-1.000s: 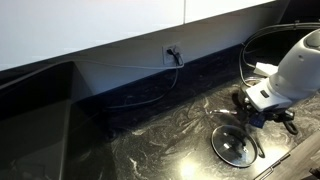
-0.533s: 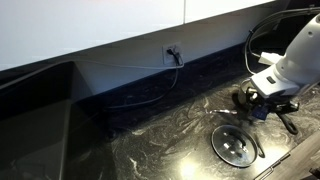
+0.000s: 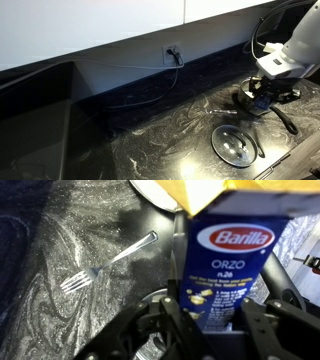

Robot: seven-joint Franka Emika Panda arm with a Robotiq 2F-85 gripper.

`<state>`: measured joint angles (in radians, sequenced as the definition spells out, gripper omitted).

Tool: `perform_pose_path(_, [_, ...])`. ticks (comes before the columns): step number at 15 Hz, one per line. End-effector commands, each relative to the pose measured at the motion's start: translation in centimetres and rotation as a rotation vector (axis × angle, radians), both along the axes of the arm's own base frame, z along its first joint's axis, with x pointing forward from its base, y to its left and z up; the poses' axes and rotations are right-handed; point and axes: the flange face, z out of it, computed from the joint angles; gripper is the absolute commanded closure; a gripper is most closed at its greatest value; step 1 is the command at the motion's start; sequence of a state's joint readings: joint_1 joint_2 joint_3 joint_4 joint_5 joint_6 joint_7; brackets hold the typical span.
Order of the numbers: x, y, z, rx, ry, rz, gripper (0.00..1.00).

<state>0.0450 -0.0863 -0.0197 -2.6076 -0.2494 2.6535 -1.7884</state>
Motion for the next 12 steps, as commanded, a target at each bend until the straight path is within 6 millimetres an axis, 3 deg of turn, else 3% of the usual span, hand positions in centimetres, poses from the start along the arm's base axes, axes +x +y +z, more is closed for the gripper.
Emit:
perform_pose_path(1, [0.9, -1.1, 2.0, 0.032, 0.014, 0.005, 0.82])
perform_pose_path(12, [2.6, -3.7, 2.7, 0.143, 0.071, 0.008, 0.82])
